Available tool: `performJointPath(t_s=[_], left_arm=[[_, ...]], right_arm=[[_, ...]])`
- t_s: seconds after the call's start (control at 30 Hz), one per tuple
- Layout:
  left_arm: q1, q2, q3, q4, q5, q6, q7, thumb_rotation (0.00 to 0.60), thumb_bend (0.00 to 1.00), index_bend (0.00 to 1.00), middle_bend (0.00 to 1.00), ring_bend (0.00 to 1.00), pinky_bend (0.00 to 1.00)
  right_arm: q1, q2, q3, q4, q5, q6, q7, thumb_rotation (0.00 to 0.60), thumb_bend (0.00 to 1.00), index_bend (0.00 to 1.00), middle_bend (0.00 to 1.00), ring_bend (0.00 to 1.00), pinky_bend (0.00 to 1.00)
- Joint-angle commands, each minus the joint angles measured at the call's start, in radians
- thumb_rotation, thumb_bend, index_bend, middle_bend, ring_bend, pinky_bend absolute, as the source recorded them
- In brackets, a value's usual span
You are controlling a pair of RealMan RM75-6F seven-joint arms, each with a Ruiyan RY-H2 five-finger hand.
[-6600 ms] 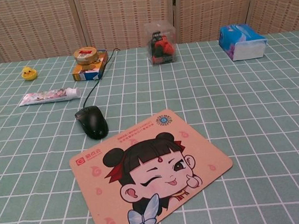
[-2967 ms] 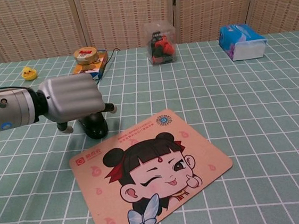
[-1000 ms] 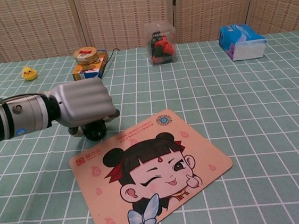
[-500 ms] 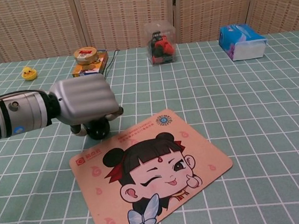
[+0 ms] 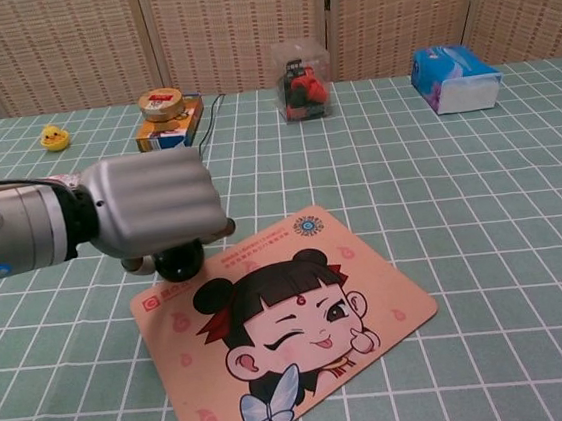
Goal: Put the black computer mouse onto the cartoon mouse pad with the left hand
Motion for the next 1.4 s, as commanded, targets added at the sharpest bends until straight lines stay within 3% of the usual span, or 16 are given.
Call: performJointPath(t_s=[0.03,0.3,0.73,1.07,1.4], left_arm=[[-0.022,-0.012,0.021,-0.082,-0.109,0.049,0.110,0.600,0.19,0.67,0.89,1.00,1.00],[-0.081,-0.071,0.008,-0.137,-0.239,0.104,0.194,0.600,0.19,0.67,0.89,1.00,1.00],[-0.170,-0.183,-0.044,-0.141,-0.416,0.172,0.167,0.600,0.19,0.66,0.89,1.00,1.00],[-0.201,-0.248,-0.046,-0.101,-0.448,0.220,0.127,0.600,0.19,0.65,0.89,1.00,1.00],[-0.233,-0.258,-0.037,-0.155,-0.459,0.241,0.110,0.600,0.19,0.64,0.89,1.00,1.00]], right_arm=[[-0.003,0.002,-0.001,-0.001,-0.003,0.006,0.004,0.600,0.02,0.28,0.35,0.26,0.41],[-0.012,0.009,0.000,0.000,-0.007,0.022,0.025,0.600,0.02,0.28,0.35,0.26,0.41],[-0.027,0.020,0.005,0.013,-0.005,0.047,0.074,0.600,0.02,0.28,0.35,0.26,0.41],[-0.030,0.023,0.006,0.021,-0.007,0.051,0.094,0.600,0.02,0.28,0.35,0.26,0.41],[-0.033,0.023,0.005,0.021,-0.015,0.058,0.097,0.600,0.02,0.28,0.35,0.26,0.41]])
